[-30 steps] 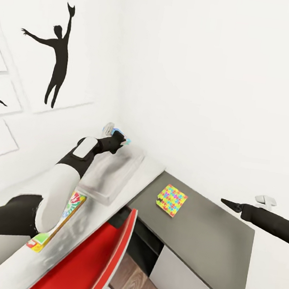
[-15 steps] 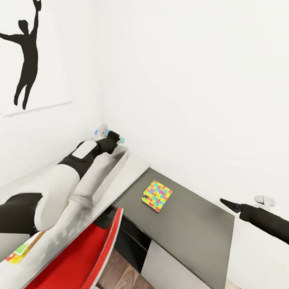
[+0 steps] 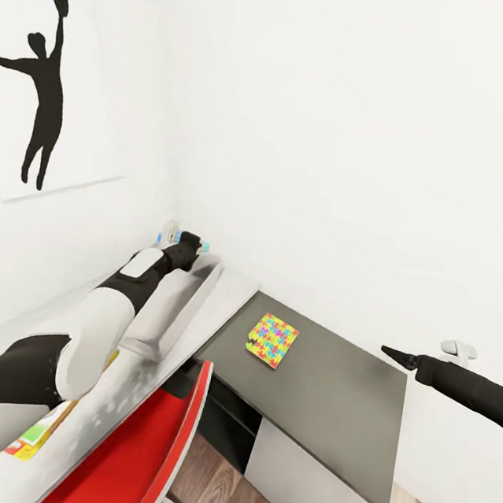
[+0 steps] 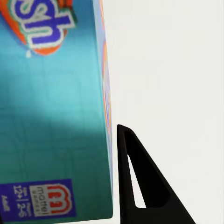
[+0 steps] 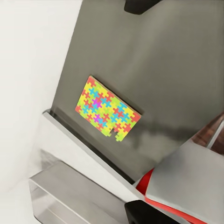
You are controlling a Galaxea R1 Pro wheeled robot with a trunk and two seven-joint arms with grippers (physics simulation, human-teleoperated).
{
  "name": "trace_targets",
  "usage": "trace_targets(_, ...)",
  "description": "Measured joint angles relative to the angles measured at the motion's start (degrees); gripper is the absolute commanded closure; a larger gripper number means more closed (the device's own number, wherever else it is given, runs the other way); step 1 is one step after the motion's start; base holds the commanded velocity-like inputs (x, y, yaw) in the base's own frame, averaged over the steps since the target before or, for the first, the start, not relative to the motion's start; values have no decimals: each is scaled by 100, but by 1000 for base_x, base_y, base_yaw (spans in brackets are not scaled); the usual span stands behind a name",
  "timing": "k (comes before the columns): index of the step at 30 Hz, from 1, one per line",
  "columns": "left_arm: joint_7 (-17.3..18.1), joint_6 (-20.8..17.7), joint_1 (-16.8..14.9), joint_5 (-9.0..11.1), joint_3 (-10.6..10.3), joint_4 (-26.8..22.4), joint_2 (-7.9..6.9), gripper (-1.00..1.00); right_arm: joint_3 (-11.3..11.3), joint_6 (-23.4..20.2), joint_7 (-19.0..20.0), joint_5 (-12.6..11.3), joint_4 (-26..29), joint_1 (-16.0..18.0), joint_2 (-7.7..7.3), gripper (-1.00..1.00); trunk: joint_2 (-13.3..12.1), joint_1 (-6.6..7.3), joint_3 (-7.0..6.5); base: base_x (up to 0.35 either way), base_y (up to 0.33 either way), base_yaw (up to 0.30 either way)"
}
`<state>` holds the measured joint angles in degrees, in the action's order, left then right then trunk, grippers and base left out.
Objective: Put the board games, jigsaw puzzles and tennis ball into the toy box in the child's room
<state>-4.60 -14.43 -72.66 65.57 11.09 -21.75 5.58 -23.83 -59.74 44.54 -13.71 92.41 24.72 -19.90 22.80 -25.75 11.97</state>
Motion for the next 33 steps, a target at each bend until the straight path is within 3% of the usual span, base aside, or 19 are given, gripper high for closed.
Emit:
trace_targets(8, -1, 0, 13, -4, 182, 53, -143, 100, 9, 0, -2, 1, -1, 0, -1, -100, 0, 0, 57, 0, 0, -1)
trace_targets(16, 2, -14, 30, -1, 222, 77, -236, 100, 2, 0, -3, 1, -2, 0, -9, -100, 0, 0, 127, 0, 0, 0)
trace_targets(33, 4, -30, 36, 3, 229, 106, -295, 100, -9, 0, -4, 1, -1, 0, -17, -100, 0, 0, 285, 0, 0, 0)
